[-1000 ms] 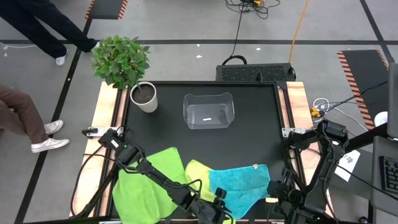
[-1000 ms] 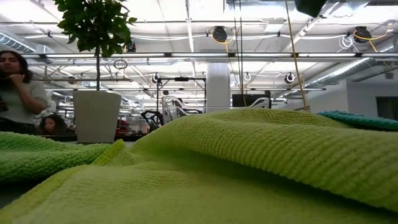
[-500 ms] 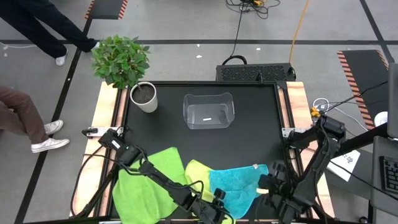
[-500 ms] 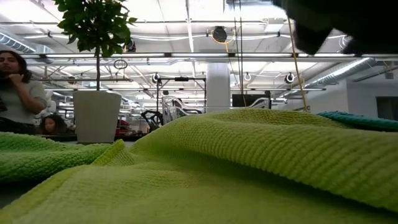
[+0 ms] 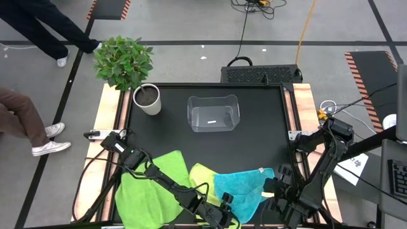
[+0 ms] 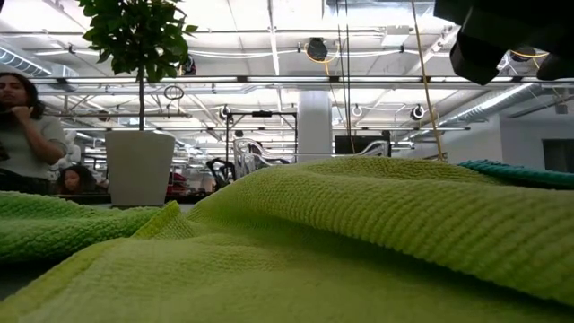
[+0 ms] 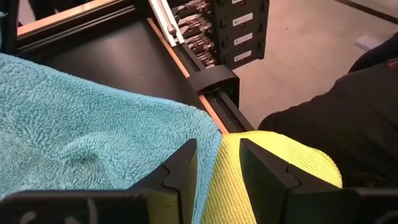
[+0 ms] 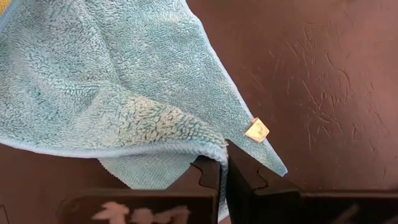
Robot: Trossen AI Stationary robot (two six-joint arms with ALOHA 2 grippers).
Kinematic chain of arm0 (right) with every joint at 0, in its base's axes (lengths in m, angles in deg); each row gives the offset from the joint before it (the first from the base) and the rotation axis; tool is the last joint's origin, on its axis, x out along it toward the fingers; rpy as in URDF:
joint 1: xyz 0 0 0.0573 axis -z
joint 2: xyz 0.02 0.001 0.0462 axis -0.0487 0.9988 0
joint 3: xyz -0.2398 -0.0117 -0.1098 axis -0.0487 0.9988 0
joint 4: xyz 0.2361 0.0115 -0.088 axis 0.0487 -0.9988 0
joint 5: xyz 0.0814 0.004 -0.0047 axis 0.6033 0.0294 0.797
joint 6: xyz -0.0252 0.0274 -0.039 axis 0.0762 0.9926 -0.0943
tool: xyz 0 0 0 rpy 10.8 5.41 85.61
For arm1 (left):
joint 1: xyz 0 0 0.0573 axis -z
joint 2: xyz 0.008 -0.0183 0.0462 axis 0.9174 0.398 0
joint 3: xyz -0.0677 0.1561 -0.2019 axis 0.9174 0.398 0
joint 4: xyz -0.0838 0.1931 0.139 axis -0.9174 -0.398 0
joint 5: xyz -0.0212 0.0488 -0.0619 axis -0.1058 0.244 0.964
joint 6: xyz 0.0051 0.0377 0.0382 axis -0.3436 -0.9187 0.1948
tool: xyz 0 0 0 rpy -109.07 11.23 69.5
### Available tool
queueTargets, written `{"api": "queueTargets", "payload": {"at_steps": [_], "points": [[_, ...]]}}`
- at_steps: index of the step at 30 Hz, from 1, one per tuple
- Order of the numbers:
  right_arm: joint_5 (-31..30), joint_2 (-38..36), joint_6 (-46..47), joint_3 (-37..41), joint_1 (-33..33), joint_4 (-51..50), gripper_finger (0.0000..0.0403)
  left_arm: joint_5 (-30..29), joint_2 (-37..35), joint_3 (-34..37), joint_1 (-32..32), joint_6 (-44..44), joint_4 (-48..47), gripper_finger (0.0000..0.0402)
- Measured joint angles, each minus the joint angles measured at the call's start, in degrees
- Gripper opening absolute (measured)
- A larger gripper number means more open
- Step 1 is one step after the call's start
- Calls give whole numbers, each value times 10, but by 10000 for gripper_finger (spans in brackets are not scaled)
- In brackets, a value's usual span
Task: Fold microfiber towels
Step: Fold the blue towel
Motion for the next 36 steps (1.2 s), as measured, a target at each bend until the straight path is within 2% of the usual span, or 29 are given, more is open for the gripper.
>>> {"api": "queueTargets", "payload": {"at_steps": [16, 21, 26, 28, 36], "points": [[-29, -11, -24, 0, 18, -2, 0, 5, 16, -1, -9, 9, 8, 122], [-61, -33, -29, 0, 20, 0, 0, 5, 22, -2, -13, 18, -1, 122], [-71, -44, -34, 0, 22, 5, 0, -21, 34, 3, -29, 7, -20, 122], [-72, -45, -40, 0, 23, 11, 0, -34, 30, 2, -32, 12, -37, 122], [-71, -44, -48, 0, 25, 15, 0, -21, 30, 1, -38, 25, -46, 122]]}}
